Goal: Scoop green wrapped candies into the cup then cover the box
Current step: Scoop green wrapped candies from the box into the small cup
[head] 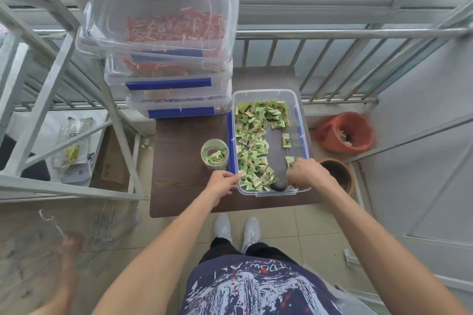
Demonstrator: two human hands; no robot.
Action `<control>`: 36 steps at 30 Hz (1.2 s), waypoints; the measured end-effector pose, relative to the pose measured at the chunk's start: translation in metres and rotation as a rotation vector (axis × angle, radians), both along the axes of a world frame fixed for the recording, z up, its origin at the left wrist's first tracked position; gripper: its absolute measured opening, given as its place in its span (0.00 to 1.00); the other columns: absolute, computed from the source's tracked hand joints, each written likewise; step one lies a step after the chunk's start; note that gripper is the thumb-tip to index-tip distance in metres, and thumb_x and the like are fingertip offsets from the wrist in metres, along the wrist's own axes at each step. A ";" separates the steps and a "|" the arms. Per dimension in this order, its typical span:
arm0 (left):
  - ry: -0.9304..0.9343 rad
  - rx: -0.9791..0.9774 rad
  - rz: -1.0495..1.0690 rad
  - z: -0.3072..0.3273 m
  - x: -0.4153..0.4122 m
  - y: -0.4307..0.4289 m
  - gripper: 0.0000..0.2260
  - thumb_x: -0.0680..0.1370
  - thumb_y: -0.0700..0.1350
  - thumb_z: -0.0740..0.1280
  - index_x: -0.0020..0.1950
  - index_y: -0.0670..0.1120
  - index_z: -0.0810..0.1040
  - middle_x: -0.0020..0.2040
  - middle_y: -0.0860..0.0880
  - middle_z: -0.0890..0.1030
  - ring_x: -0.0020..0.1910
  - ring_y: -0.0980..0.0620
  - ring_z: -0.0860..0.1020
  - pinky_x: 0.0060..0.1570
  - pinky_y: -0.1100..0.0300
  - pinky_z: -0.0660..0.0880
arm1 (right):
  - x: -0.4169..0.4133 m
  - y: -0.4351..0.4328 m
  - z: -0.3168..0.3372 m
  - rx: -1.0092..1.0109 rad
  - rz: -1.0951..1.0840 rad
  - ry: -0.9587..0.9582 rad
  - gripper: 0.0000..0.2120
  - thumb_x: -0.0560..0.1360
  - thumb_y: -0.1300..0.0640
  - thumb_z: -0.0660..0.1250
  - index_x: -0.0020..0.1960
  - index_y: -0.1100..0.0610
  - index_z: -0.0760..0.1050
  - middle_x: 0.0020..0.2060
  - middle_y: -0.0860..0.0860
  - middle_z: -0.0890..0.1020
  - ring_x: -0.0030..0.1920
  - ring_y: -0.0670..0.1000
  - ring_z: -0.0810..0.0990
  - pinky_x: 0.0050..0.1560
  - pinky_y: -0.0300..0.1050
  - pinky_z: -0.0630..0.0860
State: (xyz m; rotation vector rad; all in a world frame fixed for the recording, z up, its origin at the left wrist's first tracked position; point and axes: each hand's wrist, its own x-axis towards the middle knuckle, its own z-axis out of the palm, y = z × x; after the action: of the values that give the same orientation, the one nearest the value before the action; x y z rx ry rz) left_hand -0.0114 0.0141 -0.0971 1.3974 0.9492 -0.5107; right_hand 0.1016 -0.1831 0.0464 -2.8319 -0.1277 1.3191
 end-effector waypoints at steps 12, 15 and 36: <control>-0.036 0.158 -0.046 -0.010 0.011 -0.003 0.12 0.79 0.45 0.75 0.57 0.41 0.78 0.51 0.39 0.84 0.46 0.45 0.83 0.48 0.50 0.84 | -0.002 0.012 -0.014 -0.011 -0.054 -0.024 0.09 0.75 0.57 0.62 0.51 0.60 0.76 0.49 0.57 0.82 0.47 0.59 0.80 0.47 0.47 0.73; -0.033 0.143 -0.043 -0.012 0.011 -0.003 0.13 0.79 0.45 0.75 0.58 0.39 0.79 0.51 0.38 0.83 0.47 0.45 0.83 0.48 0.49 0.85 | -0.011 0.007 -0.021 -0.003 -0.063 -0.086 0.19 0.76 0.54 0.62 0.64 0.60 0.75 0.61 0.58 0.80 0.58 0.61 0.80 0.52 0.50 0.73; -0.034 0.135 -0.096 -0.007 0.013 0.000 0.16 0.80 0.42 0.73 0.65 0.40 0.76 0.47 0.40 0.83 0.44 0.45 0.85 0.42 0.51 0.86 | -0.035 -0.005 -0.060 0.077 -0.083 -0.185 0.15 0.78 0.55 0.64 0.59 0.63 0.77 0.58 0.62 0.81 0.58 0.64 0.80 0.53 0.52 0.77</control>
State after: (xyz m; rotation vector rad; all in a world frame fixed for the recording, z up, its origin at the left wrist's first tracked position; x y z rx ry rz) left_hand 0.0018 0.0144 -0.1041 1.5742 0.9064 -0.5004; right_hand 0.0667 -0.1883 -0.0135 -2.8542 -0.0611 1.0135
